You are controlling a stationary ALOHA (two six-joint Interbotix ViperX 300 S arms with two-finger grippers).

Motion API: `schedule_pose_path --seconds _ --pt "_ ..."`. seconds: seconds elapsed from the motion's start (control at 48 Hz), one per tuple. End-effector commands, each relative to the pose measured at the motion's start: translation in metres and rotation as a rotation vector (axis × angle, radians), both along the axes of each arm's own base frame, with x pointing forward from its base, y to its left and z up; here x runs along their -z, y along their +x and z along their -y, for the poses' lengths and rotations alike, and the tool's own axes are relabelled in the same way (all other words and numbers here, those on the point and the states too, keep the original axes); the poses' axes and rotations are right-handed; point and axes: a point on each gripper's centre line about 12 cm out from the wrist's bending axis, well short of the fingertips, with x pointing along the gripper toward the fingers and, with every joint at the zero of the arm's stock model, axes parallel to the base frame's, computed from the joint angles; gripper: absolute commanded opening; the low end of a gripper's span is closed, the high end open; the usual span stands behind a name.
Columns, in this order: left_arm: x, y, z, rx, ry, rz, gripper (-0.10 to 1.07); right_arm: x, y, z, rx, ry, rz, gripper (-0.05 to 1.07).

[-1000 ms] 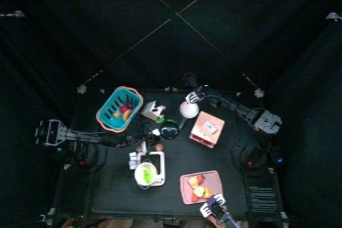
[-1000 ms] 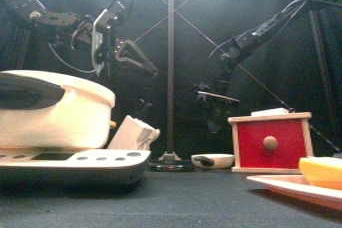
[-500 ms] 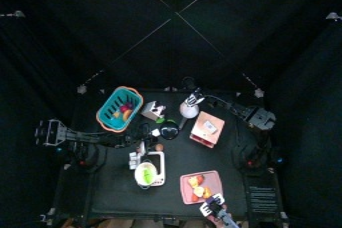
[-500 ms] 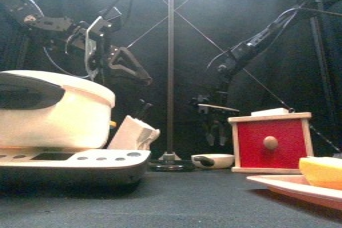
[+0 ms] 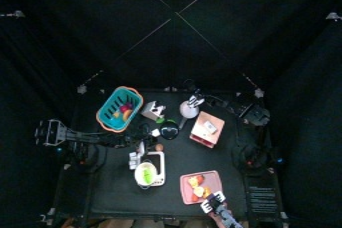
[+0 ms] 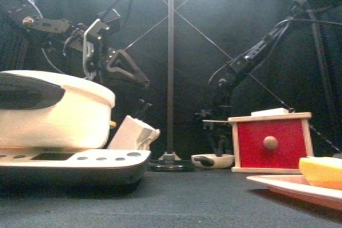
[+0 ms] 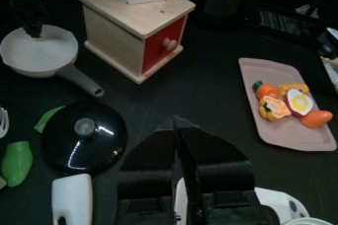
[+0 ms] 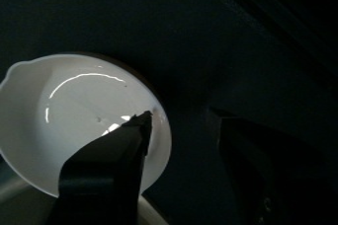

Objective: Grab pan

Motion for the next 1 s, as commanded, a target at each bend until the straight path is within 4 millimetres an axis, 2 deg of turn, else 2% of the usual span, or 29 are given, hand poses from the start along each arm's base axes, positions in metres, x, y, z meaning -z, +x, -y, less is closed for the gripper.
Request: schedule_pose_path --seconds 0.0,0.125,0.354,0.521,0.792,0.979 --pt "-0.007 0.002 -0.001 -0.002 0.006 0.027 0.38 -0.010 0.001 0.004 0.000 -0.024 0.021 0.81" --pt "-0.006 0.001 -0.001 -0.002 0.006 0.024 0.38 -0.004 0.001 0.004 -0.002 -0.017 0.014 0.76" --pt "-0.005 0.000 -0.001 -0.001 0.007 0.021 0.38 -0.004 0.001 0.005 -0.007 -0.025 0.008 0.57" --pt "-0.005 0.000 -0.001 -0.002 0.005 0.019 0.39 -0.014 0.001 0.006 -0.006 -0.038 0.014 0.46" --pt "-0.005 0.000 -0.001 -0.002 0.005 0.019 0.39 -0.049 0.004 0.002 -0.010 -0.077 0.049 0.42" --pt "-0.005 0.000 -0.001 -0.004 0.003 0.020 0.39 -0.051 0.003 -0.001 -0.007 -0.073 0.054 0.42"
